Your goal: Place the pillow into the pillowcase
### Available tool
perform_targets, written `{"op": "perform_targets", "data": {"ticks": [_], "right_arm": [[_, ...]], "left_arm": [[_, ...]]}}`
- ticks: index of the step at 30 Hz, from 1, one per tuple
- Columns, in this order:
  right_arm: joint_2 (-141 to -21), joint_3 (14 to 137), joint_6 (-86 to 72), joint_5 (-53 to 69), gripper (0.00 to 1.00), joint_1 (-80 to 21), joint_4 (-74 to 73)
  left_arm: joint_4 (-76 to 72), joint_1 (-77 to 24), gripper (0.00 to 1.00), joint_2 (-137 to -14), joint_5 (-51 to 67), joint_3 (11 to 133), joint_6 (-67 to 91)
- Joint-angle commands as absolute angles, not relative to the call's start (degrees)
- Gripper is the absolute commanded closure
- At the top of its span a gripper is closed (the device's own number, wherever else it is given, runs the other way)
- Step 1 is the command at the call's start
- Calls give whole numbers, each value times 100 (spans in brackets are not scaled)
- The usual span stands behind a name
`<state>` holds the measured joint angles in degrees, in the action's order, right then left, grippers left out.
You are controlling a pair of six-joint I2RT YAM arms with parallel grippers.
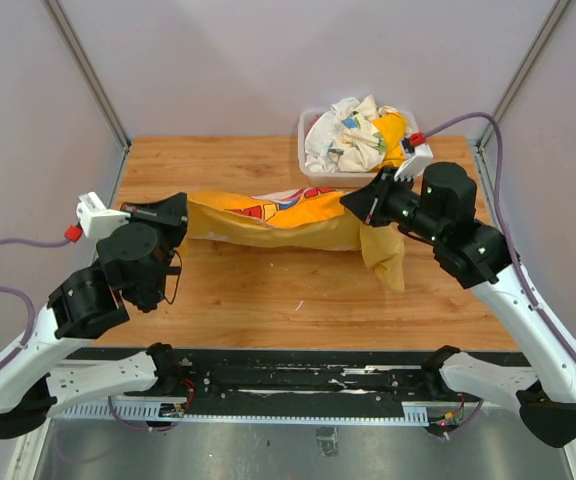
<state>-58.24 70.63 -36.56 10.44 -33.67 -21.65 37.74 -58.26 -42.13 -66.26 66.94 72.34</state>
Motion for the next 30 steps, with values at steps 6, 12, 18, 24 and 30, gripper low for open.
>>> {"op": "perform_targets", "data": {"ticks": [6, 12, 18, 24, 30], "right_arm": [[-6129, 8775, -3107, 756, 99, -3306, -2424], [-6371, 9140, -3011, 718, 99, -3284, -2567], [-6674, 9541, -2572, 493, 99, -3167, -2701], [-6832, 9346, -2533, 580, 99, -2950, -2690], [-7492, 10160, -2460, 518, 99, -2685, -2517]], "left_arm": [[2662, -4985, 100, -5350, -6051, 8300, 4797], [2686, -3289, 100, -6159, -3797, 8868, 4673], [2402, -2355, 100, -6839, -2562, 9233, 4511], [2526, -1935, 100, -7535, -1709, 10080, 4272], [2567, -1175, 100, -8106, -424, 10843, 4521]]}}
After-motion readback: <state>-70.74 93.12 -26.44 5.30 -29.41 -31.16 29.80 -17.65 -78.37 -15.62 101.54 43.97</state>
